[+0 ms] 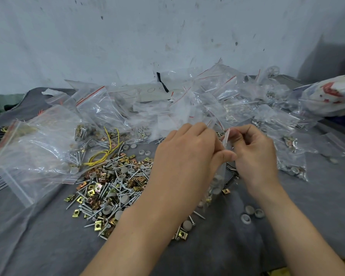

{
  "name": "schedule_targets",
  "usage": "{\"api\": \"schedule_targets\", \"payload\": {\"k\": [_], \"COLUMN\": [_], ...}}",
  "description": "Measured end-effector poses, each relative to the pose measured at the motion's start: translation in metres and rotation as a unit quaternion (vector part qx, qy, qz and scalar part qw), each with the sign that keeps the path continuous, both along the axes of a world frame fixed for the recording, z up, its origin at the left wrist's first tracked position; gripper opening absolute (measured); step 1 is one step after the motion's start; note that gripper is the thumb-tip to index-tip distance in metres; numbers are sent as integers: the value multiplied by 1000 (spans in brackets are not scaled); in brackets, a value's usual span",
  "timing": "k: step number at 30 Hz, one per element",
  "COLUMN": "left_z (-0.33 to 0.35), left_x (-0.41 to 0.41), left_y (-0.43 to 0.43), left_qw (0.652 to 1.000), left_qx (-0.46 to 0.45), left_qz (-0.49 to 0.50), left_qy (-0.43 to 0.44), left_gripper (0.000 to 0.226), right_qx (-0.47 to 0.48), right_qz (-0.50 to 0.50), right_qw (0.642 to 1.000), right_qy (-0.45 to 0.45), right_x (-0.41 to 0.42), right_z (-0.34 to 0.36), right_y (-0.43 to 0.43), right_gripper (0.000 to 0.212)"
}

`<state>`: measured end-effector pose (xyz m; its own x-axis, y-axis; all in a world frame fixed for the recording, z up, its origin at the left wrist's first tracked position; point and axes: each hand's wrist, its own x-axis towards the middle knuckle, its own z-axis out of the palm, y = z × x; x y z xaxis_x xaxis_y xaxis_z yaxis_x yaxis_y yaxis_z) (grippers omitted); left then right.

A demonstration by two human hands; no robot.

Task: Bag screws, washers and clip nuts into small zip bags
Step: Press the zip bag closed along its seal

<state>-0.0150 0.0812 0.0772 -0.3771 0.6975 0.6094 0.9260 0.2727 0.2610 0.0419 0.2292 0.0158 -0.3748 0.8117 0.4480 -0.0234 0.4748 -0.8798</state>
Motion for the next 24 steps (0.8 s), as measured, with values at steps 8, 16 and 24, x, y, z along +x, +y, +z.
{"api": "schedule_targets", "payload": {"k": [8,16,24], "left_z": [-1,-30,-20], "left_x": [-8,-37,-65], "left_y": [-5,-1,-8], "left_qw": [988,986,966], "left_qx": [68,-2,81], "left_qz": [-32,-8,-22], "left_qy": [-133,-166,-246], "left_gripper": [23,36,19], "right_qx": [13,211,164], "right_qz": [-15,34,62], "right_qw": [1000,976,984], "right_qy": [8,-39,26], "right_x": [12,5,0], "right_z": [8,10,17], "right_y": [23,-17,-22], "right_gripper": [21,17,21]}}
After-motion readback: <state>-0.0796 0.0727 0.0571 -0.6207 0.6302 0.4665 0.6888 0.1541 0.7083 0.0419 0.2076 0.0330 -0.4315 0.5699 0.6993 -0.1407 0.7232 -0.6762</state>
